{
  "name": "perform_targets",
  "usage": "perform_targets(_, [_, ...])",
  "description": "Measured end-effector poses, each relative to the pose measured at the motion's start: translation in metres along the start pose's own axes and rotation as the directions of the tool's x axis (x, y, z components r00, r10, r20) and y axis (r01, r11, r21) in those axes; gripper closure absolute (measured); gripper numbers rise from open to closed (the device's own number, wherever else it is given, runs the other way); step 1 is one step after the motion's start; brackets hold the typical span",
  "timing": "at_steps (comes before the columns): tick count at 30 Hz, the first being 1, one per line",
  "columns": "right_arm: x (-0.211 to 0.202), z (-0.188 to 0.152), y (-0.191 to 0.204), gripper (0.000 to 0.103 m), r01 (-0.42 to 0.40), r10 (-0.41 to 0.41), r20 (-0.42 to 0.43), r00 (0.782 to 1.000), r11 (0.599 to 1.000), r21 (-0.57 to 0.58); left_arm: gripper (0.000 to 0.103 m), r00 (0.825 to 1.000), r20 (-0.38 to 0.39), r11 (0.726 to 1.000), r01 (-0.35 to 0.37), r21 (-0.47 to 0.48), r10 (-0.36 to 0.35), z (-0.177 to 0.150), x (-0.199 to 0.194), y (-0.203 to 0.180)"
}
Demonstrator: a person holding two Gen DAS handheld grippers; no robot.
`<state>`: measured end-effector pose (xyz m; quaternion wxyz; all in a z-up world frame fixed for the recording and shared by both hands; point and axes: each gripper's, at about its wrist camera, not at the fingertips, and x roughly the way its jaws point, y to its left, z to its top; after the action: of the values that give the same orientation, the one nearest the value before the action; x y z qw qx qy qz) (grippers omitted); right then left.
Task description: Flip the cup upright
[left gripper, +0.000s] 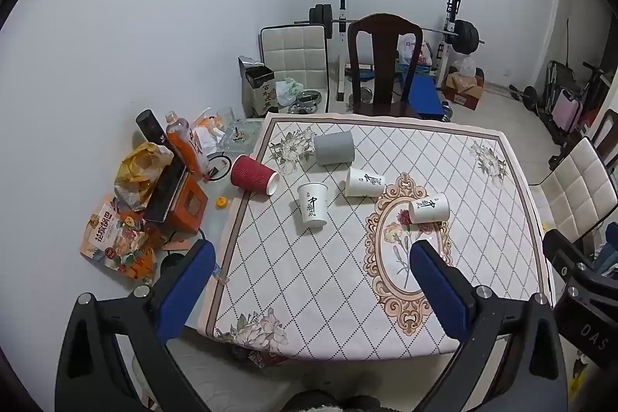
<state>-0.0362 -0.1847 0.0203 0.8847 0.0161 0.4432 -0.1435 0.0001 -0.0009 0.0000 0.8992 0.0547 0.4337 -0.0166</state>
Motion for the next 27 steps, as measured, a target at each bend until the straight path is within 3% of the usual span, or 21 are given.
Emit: perform_targets(27, [-0.002, 0.003, 0.0, 0.0, 0.014, -0.014, 0.004, 1.0, 1.0, -0.013, 0.0, 1.0, 0.016, 1.0, 0.019, -0.021, -0.019, 0.007, -0.01, -0.004])
